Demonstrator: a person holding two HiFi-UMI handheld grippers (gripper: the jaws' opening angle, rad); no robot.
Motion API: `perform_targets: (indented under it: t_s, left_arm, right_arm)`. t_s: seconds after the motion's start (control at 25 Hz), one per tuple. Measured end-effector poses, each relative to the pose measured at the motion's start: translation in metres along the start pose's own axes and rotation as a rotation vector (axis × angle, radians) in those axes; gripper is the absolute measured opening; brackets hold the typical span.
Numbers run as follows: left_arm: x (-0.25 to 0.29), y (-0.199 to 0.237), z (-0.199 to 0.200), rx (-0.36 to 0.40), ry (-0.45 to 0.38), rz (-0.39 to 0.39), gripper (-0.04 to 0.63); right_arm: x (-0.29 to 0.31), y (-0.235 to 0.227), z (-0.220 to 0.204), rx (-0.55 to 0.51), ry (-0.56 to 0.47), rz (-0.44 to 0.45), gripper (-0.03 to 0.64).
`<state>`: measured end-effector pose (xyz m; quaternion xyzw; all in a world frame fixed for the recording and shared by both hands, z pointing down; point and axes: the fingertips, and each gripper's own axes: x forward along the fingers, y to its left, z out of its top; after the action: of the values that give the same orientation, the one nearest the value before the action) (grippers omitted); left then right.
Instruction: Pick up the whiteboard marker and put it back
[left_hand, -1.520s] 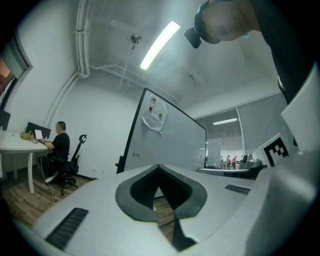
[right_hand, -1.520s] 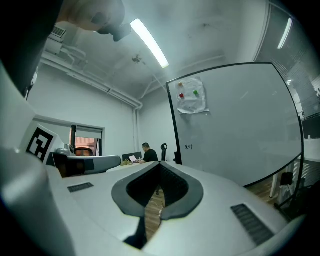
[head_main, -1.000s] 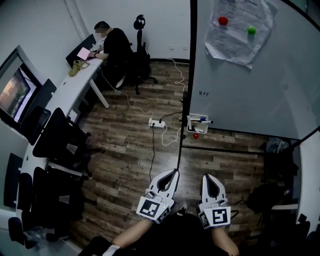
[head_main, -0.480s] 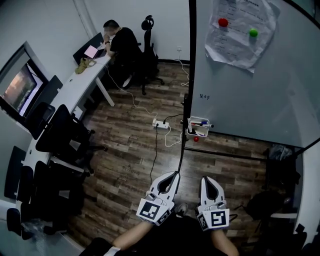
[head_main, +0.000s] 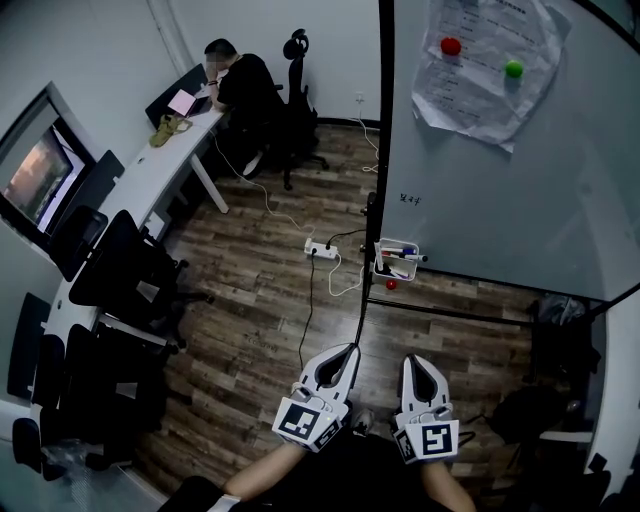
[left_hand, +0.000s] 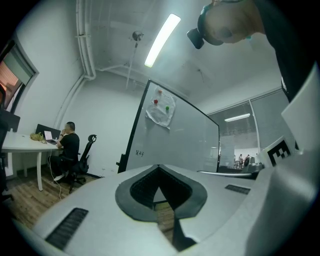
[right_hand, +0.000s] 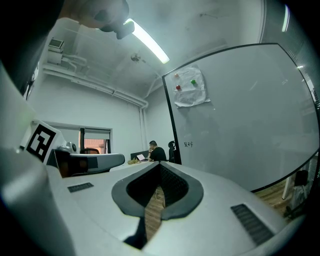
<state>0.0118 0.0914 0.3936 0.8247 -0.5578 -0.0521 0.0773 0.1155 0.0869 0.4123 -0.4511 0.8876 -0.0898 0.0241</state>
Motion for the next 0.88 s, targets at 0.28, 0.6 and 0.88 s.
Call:
perform_targets:
  t_s: [0.28,0.6,0.88]
  left_arm:
    - [0.021,0.015,-0.003,-0.011,0.01,-0.01,0.008]
    - [0.054,0.044,-0.003,-0.021,0.019,-0.032,0.008]
    - [0.076,0.073,0.001,-0.021,0.031,-0.063,0.008]
  right_arm:
    - [0.023,-0.01,-0.002,0.0,0.008,-0.013,0.014]
    - [0.059,-0.022,0.0,-0.009,0.016,-0.043,0.014]
    - [0.093,-0.025,0.0,-0.01,0.022,-0.078,0.014]
